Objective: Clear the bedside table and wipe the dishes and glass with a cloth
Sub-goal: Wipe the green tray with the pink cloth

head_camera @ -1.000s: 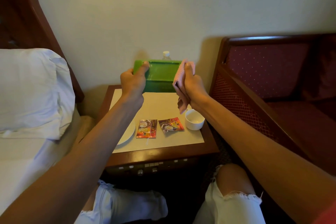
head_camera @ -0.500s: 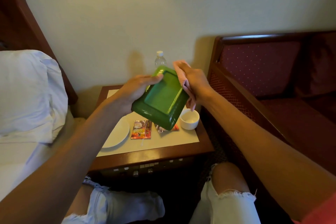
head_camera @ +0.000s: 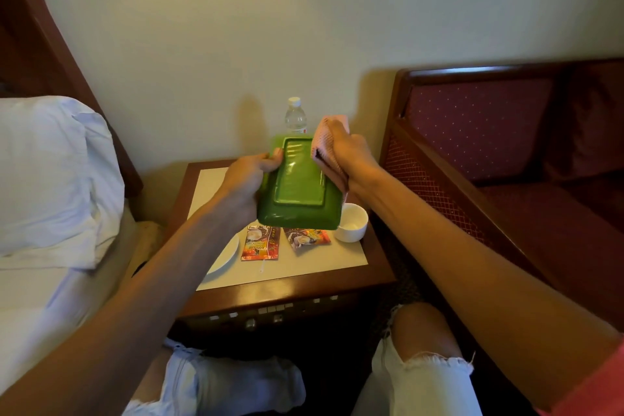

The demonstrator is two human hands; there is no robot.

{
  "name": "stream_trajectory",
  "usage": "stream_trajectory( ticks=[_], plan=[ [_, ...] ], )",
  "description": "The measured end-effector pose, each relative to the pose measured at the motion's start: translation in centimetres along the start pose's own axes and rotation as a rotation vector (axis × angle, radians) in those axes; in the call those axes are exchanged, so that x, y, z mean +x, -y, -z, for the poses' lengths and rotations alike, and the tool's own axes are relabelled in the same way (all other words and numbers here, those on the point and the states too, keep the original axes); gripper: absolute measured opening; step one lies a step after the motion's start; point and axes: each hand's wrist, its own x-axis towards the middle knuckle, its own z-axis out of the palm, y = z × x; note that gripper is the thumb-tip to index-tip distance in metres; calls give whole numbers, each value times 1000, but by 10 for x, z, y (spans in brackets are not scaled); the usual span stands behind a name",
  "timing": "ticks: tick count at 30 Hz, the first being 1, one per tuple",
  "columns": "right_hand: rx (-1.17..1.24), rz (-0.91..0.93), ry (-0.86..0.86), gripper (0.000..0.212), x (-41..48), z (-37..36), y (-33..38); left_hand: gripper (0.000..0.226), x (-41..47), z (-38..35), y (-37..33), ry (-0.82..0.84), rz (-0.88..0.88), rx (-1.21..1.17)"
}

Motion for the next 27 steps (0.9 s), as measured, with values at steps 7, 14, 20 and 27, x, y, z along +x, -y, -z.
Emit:
stream_trajectory(
  ticks=[7,14,20,27],
  plan=[
    [-157,56,-23,69,-20,-22,-38,13,28,0,-3,-355,-144,-235],
    [237,42,-109,43,-8,-12,-19,19,30,21,-3,-101,-144,-401],
    [-101,49,191,53,-12,18,4,37,27,57,-10,54,5,-139],
    [-158,73,-31,67,-10,-5,-32,37,37,38,-1,-44,-87,-73]
  ],
)
